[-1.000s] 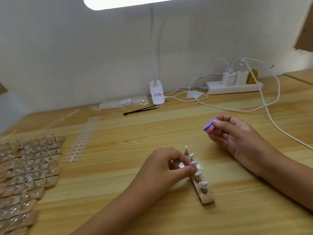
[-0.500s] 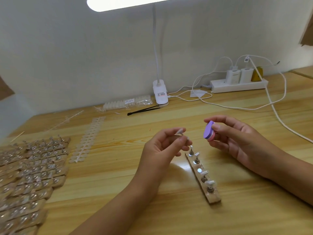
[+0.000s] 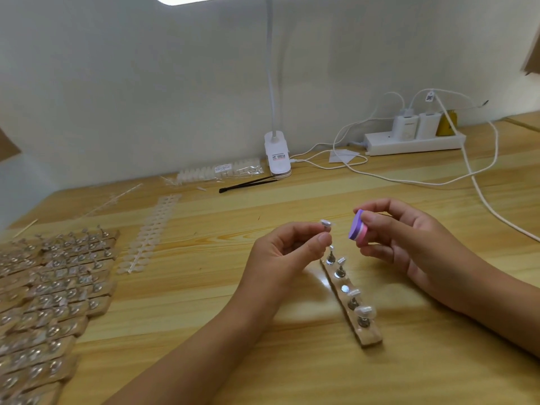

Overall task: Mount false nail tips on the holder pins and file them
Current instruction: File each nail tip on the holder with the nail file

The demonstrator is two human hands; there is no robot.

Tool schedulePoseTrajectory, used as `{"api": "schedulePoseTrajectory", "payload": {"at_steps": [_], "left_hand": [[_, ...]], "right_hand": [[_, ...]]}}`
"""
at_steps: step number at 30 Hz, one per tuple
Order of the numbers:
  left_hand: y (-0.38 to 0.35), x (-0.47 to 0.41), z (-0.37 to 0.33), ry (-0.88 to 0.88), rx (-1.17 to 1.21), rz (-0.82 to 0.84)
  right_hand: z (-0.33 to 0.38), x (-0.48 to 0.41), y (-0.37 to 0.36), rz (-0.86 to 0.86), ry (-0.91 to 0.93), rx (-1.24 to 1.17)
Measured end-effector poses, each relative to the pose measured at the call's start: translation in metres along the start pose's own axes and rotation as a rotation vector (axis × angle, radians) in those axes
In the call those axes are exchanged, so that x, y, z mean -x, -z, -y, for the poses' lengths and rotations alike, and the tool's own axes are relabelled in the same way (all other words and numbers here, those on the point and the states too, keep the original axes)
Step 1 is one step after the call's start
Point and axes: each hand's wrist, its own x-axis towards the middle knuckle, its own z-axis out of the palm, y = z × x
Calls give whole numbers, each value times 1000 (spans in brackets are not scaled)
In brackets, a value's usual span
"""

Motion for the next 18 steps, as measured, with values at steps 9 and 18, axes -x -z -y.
{"api": "schedulePoseTrajectory", "payload": {"at_steps": [9, 18], "left_hand": [[-3, 4, -2, -93, -145, 87], [-4, 7, -3, -131, -194, 112]], "right_hand": [[-1, 5, -3, 140, 35, 60], [-1, 5, 0, 175, 29, 77]]}}
